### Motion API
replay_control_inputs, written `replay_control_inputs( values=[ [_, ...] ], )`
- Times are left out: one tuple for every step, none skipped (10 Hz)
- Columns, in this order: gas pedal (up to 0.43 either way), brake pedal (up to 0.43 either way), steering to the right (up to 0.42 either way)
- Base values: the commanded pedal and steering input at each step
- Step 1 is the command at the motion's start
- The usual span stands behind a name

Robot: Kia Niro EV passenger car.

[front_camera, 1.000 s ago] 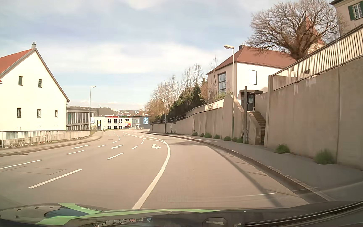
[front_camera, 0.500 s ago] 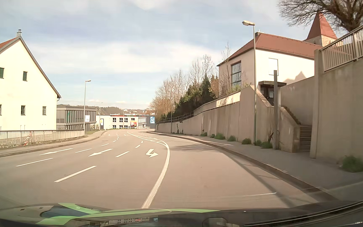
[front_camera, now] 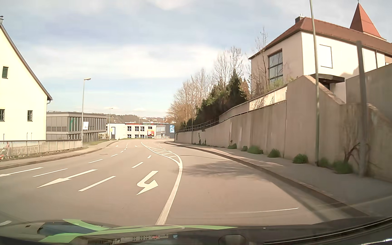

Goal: Follow the waypoints while adhering to traffic rules and regulations

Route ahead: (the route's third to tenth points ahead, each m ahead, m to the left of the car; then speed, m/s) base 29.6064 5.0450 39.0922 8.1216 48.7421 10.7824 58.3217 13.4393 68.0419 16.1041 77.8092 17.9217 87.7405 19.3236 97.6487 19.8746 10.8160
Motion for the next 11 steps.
replay_control_inputs(
  values=[
    [0.039,0.000,-0.030],
    [0.000,0.000,-0.032],
    [0.000,0.000,-0.038],
    [0.000,0.000,-0.041],
    [0.000,0.000,-0.043],
    [0.000,0.000,-0.044],
    [0.020,0.000,-0.044],
    [0.028,0.000,-0.044],
    [0.028,0.000,-0.044],
    [0.039,0.000,-0.045],
    [0.039,0.000,-0.045]
  ],
)
